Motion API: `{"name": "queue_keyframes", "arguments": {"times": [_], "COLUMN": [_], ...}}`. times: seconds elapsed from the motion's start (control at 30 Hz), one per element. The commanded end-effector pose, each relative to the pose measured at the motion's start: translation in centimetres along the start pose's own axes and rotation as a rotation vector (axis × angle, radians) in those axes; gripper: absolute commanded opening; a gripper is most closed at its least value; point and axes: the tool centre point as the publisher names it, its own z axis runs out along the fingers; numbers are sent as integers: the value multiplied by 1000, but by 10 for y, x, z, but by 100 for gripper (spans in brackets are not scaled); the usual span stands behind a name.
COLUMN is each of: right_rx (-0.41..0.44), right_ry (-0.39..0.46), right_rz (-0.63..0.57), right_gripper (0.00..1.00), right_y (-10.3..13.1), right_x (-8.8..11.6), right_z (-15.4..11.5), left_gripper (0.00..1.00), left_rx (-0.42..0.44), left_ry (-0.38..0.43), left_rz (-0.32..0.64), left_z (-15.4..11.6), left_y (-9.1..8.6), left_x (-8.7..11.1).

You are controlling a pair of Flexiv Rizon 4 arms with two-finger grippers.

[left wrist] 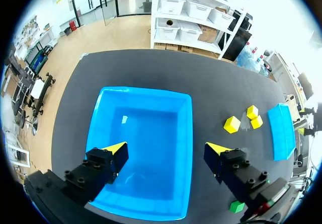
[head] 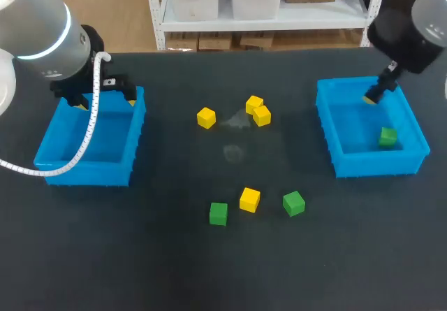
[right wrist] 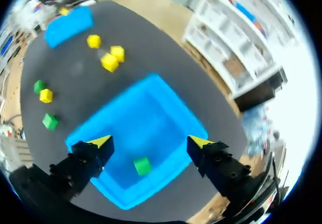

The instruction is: Put the green cubes in the right bin and the yellow cubes in the left bin.

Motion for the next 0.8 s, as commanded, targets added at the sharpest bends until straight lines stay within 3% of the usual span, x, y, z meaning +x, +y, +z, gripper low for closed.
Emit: {"name": "queue_keyframes", "arguments": {"times": [0.03,0.2,0.4,0.57,0.8], "right_rx": [-43,-93,-138,-175,-208], "right_ry": [-41,-36,-22,-7,47], "right_rz": [-102,-216,-270,-248,-190], "right_gripper": [100,100,100,100,100], "right_y": [19,49,93,135,180], "right_x": [-26,-67,-93,-97,-86], "right_z": [-9,-11,-11,-8,-6], "left_gripper": [100,100,100,100,100], "left_rx": [-3,-3,-3,-3,-3], "left_ry": [-1,-1,-1,-1,-1], "left_rz": [-2,-2,-2,-2,-2], "left_z": [0,0,0,0,0], "left_y": [-1,-1,-1,-1,-1], "left_x": [0,0,0,0,0]}}
